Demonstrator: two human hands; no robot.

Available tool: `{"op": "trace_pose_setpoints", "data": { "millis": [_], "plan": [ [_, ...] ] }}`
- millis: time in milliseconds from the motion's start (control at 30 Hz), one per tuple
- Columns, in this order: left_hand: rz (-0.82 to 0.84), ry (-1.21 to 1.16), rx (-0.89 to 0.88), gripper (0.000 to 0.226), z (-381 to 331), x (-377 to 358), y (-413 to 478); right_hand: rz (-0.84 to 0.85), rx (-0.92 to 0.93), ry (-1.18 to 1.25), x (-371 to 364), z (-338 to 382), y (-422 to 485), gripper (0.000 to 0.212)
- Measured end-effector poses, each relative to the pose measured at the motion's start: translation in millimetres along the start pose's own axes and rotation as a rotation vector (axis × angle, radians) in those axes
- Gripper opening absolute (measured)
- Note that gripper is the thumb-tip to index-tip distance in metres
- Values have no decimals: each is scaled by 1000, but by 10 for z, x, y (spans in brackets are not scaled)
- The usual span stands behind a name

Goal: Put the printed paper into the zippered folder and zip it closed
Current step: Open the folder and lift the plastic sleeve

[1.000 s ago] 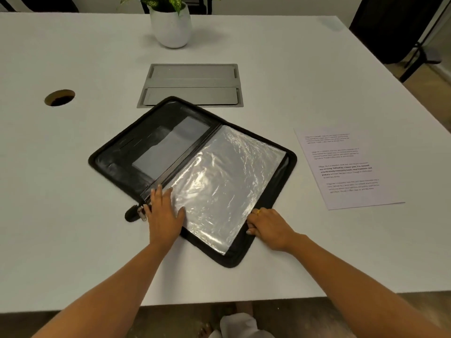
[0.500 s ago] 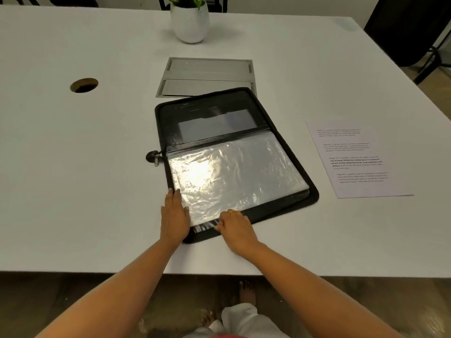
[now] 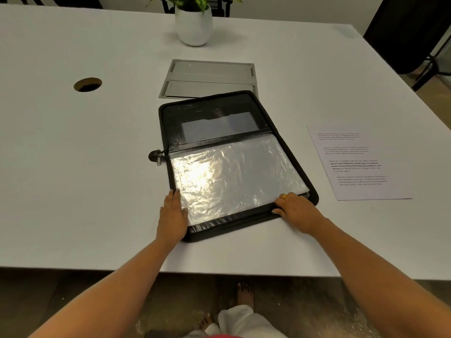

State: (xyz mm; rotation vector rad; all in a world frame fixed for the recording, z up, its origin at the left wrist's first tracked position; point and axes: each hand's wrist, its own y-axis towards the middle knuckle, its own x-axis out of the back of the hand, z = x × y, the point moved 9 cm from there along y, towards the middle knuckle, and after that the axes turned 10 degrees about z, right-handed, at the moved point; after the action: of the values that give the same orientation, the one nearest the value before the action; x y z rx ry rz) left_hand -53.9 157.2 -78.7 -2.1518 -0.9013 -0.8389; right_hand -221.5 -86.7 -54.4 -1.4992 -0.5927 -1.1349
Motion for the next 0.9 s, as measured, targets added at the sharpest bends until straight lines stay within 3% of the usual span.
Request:
{"op": "trace_pose_setpoints", "data": {
  "millis": [167,533,900],
  "plan": [
    [-5,19,-20,55,1,42,-3,31,1,157,-93,134,32,32],
    [11,179,44,59,76,168,-14,-129,-60,302,-231,584,-180,30],
    [97,173,135,68,23,147,-72,-99,-85,357,-230,529,-266,33]
  ]
}}
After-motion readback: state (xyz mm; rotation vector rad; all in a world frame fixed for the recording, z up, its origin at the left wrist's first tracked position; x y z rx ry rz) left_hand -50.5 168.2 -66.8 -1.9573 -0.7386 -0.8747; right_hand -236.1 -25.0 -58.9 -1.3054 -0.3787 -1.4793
